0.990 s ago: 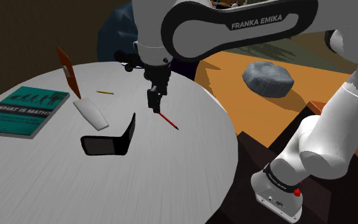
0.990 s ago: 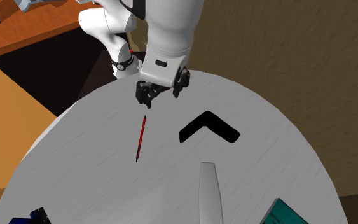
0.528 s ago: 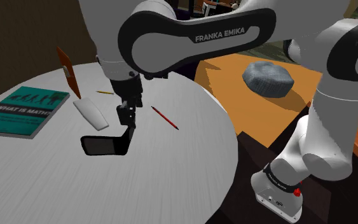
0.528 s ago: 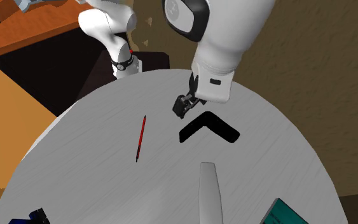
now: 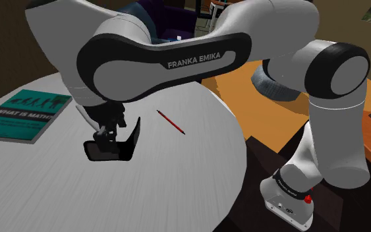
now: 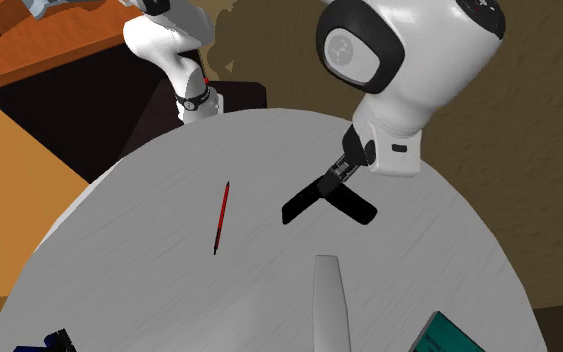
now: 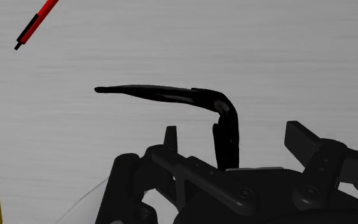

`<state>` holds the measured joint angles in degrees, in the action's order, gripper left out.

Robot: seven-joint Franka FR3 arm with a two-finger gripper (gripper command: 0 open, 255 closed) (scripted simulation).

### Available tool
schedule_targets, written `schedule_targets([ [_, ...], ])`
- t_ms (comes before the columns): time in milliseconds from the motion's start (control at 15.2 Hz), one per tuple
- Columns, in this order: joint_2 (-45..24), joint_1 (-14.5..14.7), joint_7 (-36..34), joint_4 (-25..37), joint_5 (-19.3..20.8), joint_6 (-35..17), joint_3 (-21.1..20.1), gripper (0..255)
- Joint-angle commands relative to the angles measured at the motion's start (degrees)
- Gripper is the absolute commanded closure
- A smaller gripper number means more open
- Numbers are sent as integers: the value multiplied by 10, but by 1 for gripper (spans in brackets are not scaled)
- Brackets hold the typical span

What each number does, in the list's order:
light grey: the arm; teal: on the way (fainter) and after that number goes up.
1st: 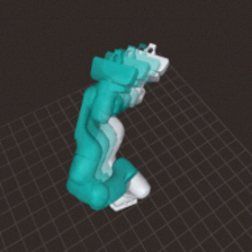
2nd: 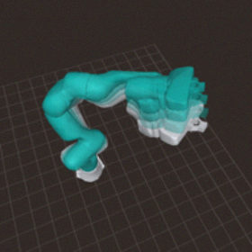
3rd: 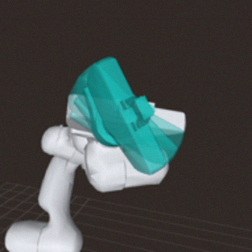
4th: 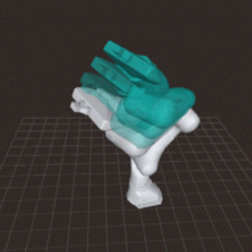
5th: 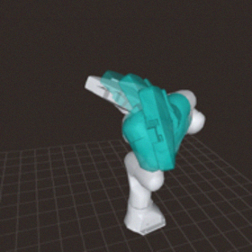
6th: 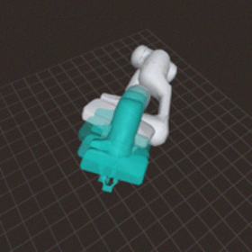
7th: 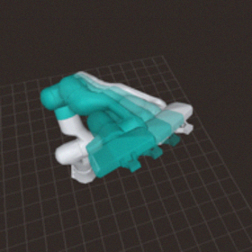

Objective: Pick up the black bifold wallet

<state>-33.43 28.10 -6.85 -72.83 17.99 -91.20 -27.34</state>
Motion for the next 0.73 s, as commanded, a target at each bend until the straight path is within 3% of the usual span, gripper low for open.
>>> schedule_targets([
  [0, -6, 1, -1, -5, 2, -10, 1, 0],
  [396, -11, -2, -6, -33, 5, -42, 2, 0],
  [462, -11, -2, -6, -33, 5, -41, 2, 255],
  [660, -11, -2, -7, -33, 5, -42, 2, 255],
])
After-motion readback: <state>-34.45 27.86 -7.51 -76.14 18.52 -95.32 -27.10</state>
